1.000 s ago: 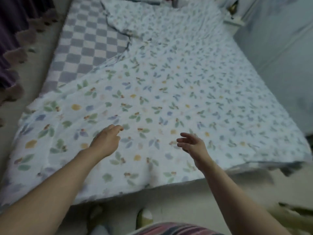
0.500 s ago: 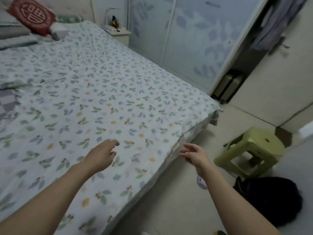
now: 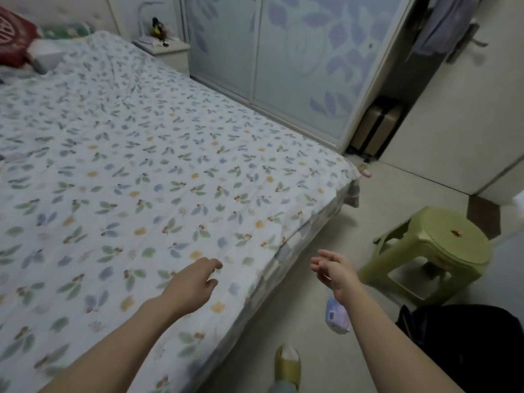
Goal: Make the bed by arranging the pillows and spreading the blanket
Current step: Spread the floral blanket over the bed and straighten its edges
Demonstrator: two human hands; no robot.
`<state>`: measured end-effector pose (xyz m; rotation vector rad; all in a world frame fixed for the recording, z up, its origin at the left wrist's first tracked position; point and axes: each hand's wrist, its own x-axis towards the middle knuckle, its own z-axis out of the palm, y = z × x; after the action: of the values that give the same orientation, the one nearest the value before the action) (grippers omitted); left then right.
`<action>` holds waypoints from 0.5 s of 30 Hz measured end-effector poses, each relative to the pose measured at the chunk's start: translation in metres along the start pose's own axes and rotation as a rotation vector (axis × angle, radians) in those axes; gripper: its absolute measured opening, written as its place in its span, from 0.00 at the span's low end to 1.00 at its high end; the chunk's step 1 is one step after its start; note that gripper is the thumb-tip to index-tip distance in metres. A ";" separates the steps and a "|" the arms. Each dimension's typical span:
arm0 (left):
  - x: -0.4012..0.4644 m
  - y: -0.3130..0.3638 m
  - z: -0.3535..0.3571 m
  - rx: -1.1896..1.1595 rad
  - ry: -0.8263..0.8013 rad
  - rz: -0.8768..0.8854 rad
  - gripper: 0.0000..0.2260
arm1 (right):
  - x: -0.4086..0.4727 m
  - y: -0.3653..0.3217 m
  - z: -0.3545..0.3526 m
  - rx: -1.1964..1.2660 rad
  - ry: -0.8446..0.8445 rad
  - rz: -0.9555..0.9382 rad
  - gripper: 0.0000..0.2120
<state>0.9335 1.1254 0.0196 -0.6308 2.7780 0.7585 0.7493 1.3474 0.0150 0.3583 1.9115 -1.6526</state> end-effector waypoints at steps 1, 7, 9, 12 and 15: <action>0.023 0.008 0.010 -0.019 0.009 -0.036 0.16 | 0.029 -0.007 -0.003 -0.003 -0.018 0.017 0.16; 0.140 0.063 0.066 -0.093 -0.017 -0.189 0.16 | 0.187 -0.039 -0.018 -0.028 -0.022 0.167 0.11; 0.168 0.071 0.088 -0.076 -0.037 -0.220 0.15 | 0.229 -0.039 -0.017 -0.037 -0.011 0.228 0.11; 0.193 0.078 0.110 -0.020 -0.072 -0.253 0.14 | 0.274 -0.036 -0.007 -0.047 -0.026 0.285 0.13; 0.219 0.076 0.142 0.076 -0.159 -0.277 0.15 | 0.320 -0.024 0.010 -0.015 -0.046 0.314 0.15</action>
<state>0.7143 1.1817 -0.1319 -0.8764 2.4928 0.6127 0.4847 1.2794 -0.1527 0.5773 1.7313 -1.4262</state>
